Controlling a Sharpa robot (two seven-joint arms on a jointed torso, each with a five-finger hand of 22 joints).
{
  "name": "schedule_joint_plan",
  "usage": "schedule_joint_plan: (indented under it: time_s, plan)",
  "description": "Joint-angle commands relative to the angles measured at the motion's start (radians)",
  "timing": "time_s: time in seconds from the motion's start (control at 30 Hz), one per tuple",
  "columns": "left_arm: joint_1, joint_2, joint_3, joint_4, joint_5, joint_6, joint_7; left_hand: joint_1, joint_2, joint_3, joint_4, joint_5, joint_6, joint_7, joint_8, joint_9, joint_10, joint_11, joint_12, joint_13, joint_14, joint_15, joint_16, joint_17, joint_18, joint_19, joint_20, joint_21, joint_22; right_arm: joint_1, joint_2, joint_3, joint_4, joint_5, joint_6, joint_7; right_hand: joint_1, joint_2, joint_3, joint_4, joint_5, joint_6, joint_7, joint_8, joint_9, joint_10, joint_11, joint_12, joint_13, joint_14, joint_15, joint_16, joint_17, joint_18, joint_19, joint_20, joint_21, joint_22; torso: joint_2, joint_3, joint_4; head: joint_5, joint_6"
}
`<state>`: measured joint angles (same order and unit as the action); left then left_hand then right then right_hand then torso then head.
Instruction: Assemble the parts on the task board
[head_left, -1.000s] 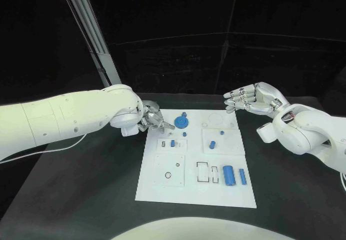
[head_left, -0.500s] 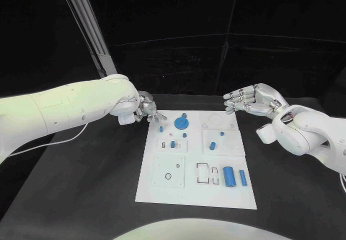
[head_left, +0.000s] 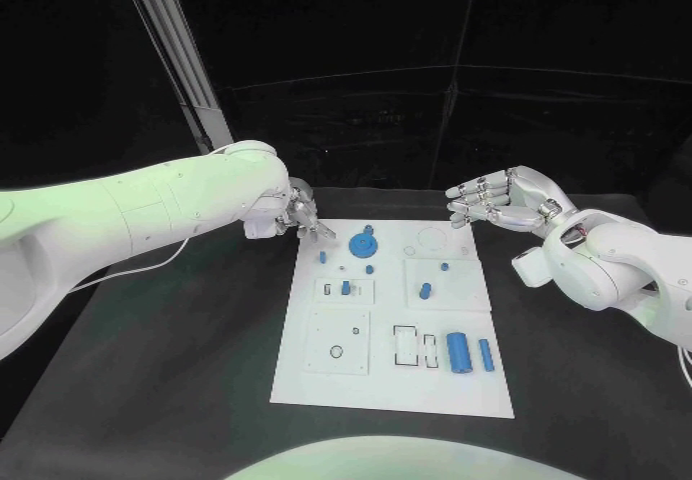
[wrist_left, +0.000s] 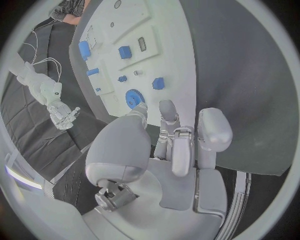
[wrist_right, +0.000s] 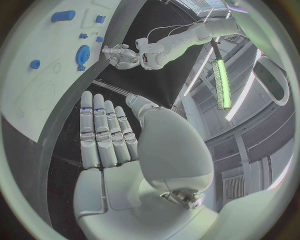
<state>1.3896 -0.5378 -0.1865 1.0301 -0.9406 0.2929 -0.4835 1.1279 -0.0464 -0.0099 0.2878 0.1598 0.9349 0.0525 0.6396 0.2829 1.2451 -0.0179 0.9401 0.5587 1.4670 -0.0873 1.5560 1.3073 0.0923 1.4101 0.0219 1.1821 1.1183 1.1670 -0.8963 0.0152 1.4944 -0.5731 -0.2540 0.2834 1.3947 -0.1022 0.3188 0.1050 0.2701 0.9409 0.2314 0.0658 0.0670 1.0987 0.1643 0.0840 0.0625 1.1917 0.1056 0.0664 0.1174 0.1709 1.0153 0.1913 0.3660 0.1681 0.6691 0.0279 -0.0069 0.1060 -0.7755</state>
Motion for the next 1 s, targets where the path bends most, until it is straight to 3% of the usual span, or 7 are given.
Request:
schedule_joint_plan:
  time_s: [0.03,1.0]
  plan:
    - [-0.002,0.009,0.0,-0.008,-0.051,0.057,0.0,-0.007,0.004,-0.012,0.0,-0.007,0.009,-0.001,0.003,0.002,-0.005,-0.004,0.007,-0.002,0.095,0.005,-0.001,0.225,0.011,0.001,0.006,0.004,0.001,0.002,0.001,0.001,0.001,0.0,0.009,0.008,-0.011,0.003,-0.002,-0.004,0.003,-0.006,0.001,-0.003,-0.001,-0.007,0.0,-0.003,-0.001,-0.004,0.001,-0.004,-0.001,0.008,0.002,0.008,-0.005,-0.001,-0.001,0.0001,-0.0002,-0.001,-0.002]
    - [-0.017,0.034,0.0,-0.023,-0.043,0.121,0.005,0.022,0.031,-0.026,-0.011,-0.005,0.016,-0.005,0.011,0.008,-0.003,-0.007,0.014,0.0,0.096,0.003,0.001,0.23,0.011,0.002,0.004,0.004,0.005,0.002,0.006,0.001,-0.002,0.0,0.01,0.009,-0.009,0.004,0.0,-0.009,0.006,-0.007,0.001,-0.003,-0.001,-0.009,0.0,-0.003,-0.001,-0.007,0.002,-0.004,-0.005,0.008,0.002,0.009,-0.009,-0.004,-0.001,0.0011,0.0009,0.001,-0.007]
